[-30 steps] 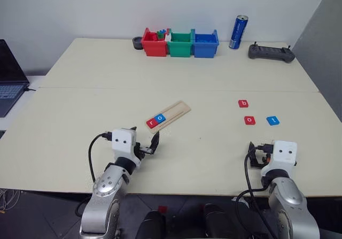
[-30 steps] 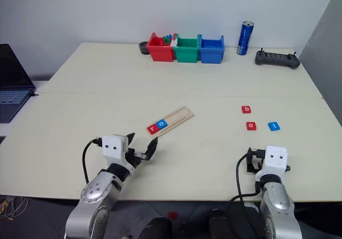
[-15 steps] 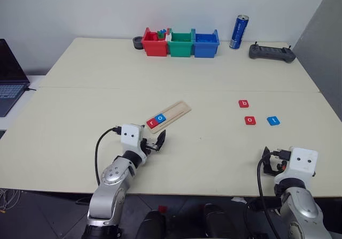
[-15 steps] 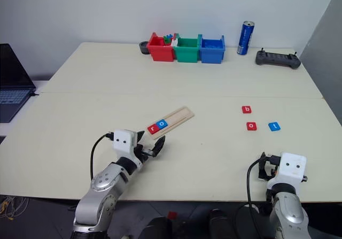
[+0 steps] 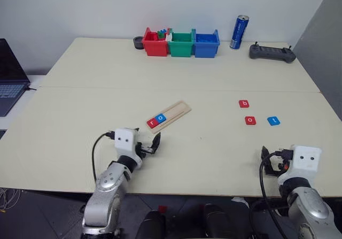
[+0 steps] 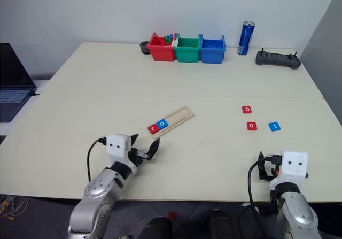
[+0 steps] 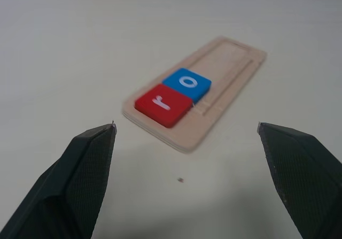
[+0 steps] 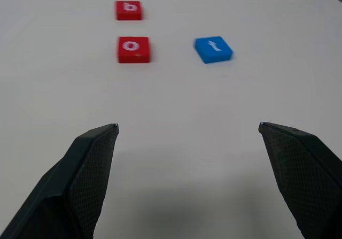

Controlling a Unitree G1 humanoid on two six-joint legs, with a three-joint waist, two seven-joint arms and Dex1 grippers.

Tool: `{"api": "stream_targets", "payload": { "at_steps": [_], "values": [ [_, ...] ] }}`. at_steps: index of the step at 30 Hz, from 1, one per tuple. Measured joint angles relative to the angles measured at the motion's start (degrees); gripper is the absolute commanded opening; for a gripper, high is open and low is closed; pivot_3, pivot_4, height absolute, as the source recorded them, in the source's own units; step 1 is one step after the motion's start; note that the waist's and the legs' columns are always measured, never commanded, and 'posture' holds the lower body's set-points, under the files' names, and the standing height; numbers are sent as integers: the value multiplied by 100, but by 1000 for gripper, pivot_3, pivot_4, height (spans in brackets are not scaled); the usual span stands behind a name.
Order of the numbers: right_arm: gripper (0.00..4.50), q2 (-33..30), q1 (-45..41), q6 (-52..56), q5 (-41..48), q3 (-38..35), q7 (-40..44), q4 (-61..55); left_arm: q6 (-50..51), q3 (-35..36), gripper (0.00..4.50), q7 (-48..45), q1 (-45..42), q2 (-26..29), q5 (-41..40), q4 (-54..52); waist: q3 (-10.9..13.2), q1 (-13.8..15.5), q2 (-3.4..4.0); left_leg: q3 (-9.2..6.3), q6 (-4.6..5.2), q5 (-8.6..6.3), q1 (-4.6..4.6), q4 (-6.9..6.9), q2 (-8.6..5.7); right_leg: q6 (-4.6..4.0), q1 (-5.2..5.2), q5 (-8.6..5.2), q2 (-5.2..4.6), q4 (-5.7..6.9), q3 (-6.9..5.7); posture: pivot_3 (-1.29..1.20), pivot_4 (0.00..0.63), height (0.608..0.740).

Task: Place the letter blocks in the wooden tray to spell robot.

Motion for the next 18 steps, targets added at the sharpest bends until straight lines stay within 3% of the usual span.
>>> {"api": "stream_targets", "payload": {
  "at_steps": [5, 8, 13, 18],
  "values": [
    [4465, -766, -475, 94, 511, 324, 893, -33, -171, 552, 4500, -1416, -787, 1115, -542, 1378, 1, -23, 1, 0, 1, -1, 1, -3, -1, 0, 0, 0, 3, -4, -3, 0, 150, 740],
    [4465, -1068, -475, -20, 1073, 395, 1652, 10, -430, 621, 4500, -2251, -1265, 1496, -609, 2502, 3, -20, -2, -9, 3, -2, -10, -7, 0, 2, 4, 2, 3, -29, -15, 0, 150, 740],
    [4465, -1634, -523, -297, 1686, 249, 2582, 414, -926, 260, 4500, -3194, -2081, 1617, -502, 3522, 10, 65, -16, -12, 3, -2, -21, -2, -9, -11, 11, 26, -10, -50, -18, 0, 150, 740],
    [4465, -2059, -499, -527, 2044, 89, 3116, 607, -1235, -128, 4500, -3639, -2679, 1425, -340, 3886, 11, 92, -17, -13, 4, -2, -18, -5, -3, -14, 10, 26, -4, -46, -18, 0, 150, 740]
  ]
}}
